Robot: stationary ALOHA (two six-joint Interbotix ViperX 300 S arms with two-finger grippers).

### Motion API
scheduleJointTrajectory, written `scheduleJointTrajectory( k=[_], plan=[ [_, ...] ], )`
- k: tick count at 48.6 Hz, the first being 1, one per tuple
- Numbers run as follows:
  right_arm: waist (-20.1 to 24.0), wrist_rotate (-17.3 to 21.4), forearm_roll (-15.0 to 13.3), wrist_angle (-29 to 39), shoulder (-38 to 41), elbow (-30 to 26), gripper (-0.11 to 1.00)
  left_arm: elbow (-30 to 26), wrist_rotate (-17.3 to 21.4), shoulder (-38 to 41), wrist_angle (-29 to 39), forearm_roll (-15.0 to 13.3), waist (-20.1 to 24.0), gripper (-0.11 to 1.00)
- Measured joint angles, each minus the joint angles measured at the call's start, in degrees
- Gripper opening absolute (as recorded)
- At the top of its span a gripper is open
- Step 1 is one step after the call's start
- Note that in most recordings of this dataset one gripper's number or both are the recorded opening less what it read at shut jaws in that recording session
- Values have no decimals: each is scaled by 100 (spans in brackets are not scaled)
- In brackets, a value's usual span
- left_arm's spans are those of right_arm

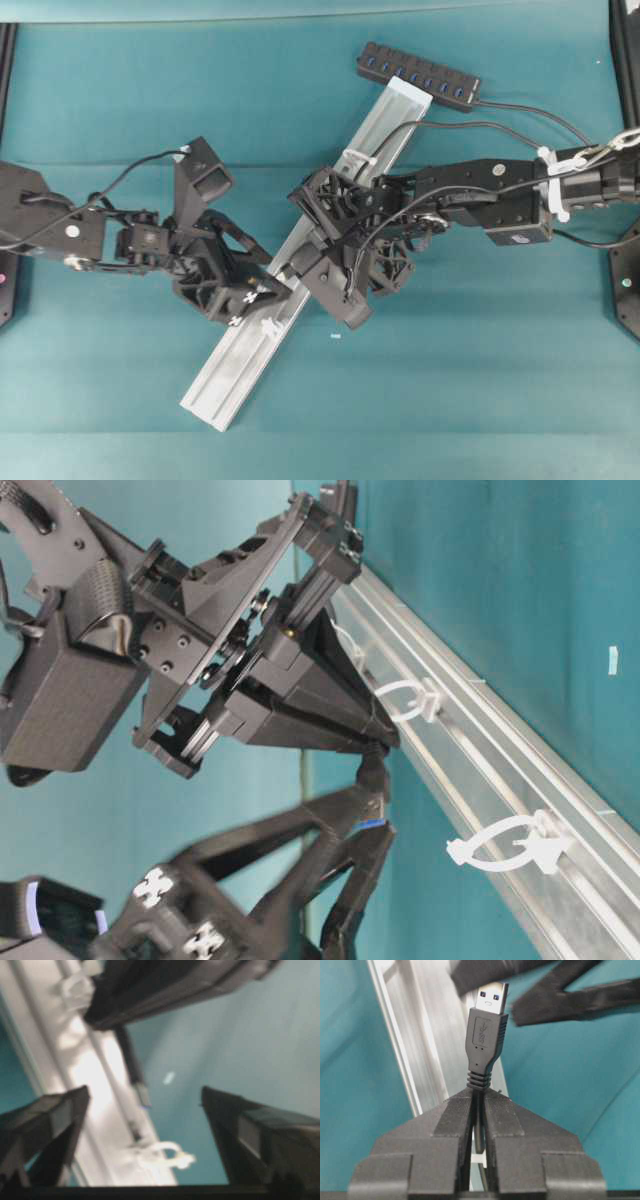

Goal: Pass the USB cable through three rings with both arms.

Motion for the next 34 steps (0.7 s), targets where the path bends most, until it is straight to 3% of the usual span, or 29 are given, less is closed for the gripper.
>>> scheduleJointTrajectory(
  k=[12,24,34],
  plan=[
    [26,-132,-404,369,158,-176,6,369,53,-1028,650,0,-132,98],
    [123,-149,-606,422,299,-325,6,519,-149,-2039,1758,0,-773,98],
    [299,-149,-686,422,396,-343,6,589,-325,-2312,2101,9,-1125,98]
  ],
)
